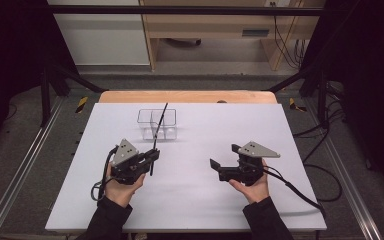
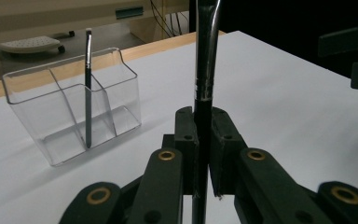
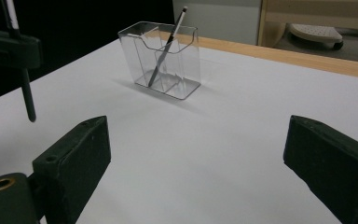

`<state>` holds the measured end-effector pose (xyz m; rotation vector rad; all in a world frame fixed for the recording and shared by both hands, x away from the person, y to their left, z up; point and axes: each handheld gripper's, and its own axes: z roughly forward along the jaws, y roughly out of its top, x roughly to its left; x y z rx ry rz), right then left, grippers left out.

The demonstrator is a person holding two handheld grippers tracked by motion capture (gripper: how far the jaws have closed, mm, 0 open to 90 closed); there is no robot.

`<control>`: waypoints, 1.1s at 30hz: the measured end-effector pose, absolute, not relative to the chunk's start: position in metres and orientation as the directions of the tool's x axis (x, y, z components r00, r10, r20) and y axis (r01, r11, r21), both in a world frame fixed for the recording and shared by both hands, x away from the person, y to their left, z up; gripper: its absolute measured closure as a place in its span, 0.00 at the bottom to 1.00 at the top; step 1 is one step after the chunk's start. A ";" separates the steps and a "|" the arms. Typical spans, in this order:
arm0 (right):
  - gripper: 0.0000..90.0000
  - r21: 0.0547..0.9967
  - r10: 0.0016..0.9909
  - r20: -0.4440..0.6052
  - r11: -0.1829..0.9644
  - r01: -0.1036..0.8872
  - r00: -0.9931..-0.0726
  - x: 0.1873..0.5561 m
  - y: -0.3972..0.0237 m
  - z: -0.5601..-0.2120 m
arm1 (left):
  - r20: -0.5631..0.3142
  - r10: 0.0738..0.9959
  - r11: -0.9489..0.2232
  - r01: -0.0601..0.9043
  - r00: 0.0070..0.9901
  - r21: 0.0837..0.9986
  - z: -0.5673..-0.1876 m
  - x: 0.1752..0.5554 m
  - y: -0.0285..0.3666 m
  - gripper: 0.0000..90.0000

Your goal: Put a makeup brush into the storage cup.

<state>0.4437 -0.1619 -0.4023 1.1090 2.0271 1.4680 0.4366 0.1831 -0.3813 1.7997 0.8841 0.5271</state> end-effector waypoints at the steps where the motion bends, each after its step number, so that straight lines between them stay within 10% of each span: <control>1: 0.09 0.920 0.791 0.128 0.130 0.370 -0.598 0.444 -0.164 -0.403 | -0.048 0.772 -0.208 0.324 0.633 0.923 -0.380 0.437 0.184 0.91; 33: 0.07 0.914 0.852 0.093 0.132 0.383 -0.516 0.445 -0.193 -0.405 | 0.001 0.777 -0.221 0.272 0.629 0.937 -0.334 0.483 0.183 0.91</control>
